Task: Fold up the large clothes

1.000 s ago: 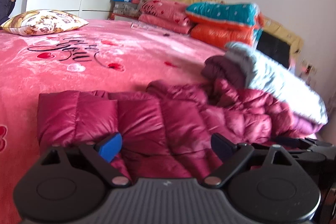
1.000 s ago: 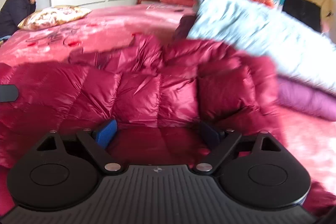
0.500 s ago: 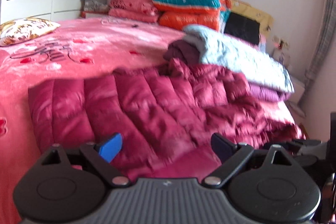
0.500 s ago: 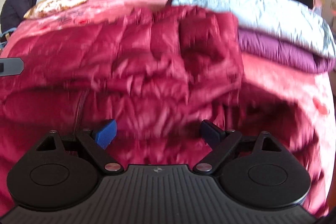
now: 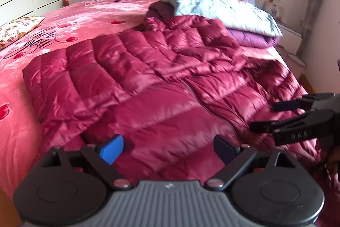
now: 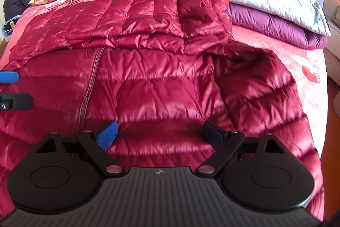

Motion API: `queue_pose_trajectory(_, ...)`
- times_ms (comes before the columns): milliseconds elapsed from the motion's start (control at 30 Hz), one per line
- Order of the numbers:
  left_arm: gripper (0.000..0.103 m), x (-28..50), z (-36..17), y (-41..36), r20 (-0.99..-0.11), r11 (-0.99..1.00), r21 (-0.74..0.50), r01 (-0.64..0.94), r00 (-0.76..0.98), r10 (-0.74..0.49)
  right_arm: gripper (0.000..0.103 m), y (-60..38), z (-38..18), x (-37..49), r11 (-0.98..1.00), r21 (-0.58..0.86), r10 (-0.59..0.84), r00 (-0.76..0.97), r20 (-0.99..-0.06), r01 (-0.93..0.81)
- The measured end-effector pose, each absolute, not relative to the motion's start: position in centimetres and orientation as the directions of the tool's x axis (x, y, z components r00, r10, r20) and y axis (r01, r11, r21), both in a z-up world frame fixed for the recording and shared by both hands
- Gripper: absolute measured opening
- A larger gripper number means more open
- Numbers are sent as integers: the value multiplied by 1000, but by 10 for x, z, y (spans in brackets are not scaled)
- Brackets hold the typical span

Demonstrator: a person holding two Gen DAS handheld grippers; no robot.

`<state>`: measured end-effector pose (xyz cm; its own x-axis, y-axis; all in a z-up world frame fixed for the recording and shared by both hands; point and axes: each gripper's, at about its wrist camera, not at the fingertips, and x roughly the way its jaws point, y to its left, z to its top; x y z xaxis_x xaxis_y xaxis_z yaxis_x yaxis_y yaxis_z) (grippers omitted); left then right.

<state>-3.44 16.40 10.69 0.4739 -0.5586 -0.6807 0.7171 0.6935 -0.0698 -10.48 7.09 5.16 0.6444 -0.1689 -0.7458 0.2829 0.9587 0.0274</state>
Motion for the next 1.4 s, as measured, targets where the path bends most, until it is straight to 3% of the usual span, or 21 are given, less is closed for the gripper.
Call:
queue_pose_trajectory(533,92,-97,158,206,-629,728,-78,681,533,-566,103,98,63,-177,985,34,-75,592,-803,172)
queue_pose_trajectory(867,92,-128,175,248,-654,780,-142,609,534,-536,103,94,85,-224,968,176,28,626,-780,177)
queue_pose_trajectory(1100,92,-136,166,265,-718,824,-206,528,490,-494,103,82,113,-270,939,235,-25,728,-685,253)
queue_pose_trajectory(1400,92,-140,134,259,-812,836,-245,491,366,-454,103,19,140,-338,822,326,-228,795,-563,467)
